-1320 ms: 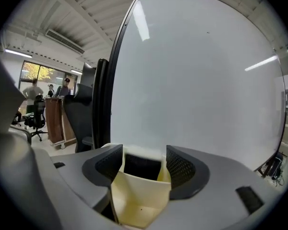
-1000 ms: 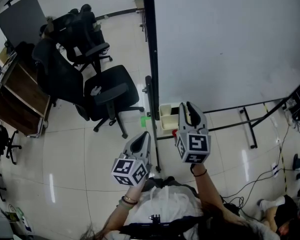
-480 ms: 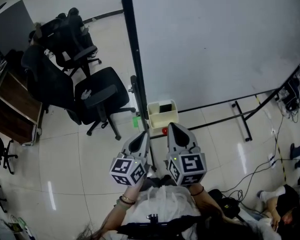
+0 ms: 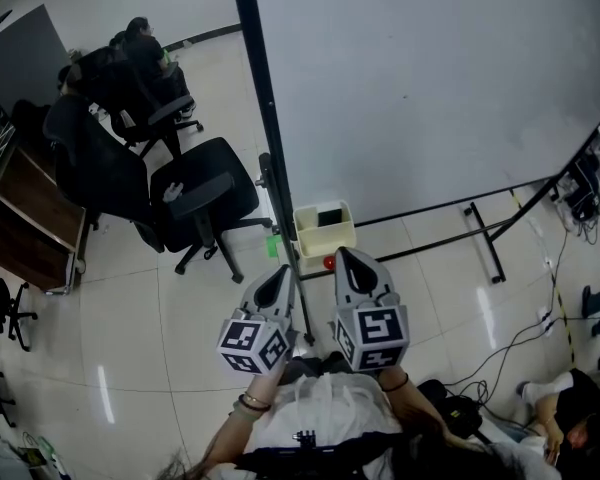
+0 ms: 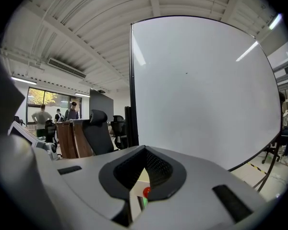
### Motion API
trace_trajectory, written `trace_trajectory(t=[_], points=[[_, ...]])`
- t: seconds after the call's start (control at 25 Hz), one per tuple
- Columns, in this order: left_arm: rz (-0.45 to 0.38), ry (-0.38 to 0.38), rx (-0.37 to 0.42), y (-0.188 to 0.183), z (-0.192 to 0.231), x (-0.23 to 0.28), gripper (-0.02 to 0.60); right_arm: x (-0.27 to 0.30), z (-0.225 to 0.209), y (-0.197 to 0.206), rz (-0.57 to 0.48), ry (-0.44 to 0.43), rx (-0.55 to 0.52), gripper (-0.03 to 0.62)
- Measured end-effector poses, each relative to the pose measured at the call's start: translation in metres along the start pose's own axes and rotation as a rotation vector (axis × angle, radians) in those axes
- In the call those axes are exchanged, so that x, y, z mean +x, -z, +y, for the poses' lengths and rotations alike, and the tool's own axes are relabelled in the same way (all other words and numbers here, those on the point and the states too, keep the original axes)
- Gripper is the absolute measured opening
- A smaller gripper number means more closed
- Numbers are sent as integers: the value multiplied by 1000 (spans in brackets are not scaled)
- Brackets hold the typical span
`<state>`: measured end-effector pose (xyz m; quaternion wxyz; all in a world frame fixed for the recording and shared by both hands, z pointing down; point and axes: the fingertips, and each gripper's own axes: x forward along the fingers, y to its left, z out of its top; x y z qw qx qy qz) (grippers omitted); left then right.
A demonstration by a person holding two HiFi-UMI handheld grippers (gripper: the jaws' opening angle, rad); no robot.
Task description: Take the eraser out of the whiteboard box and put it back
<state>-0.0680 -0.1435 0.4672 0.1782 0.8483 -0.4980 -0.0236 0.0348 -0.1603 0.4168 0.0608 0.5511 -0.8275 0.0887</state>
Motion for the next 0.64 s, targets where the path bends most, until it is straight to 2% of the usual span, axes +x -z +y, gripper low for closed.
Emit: trace_trajectory(t=[0.64], points=[[-3,-7,-6,1,1,-2,-15,-1,-1,4,7,-16,17,2]])
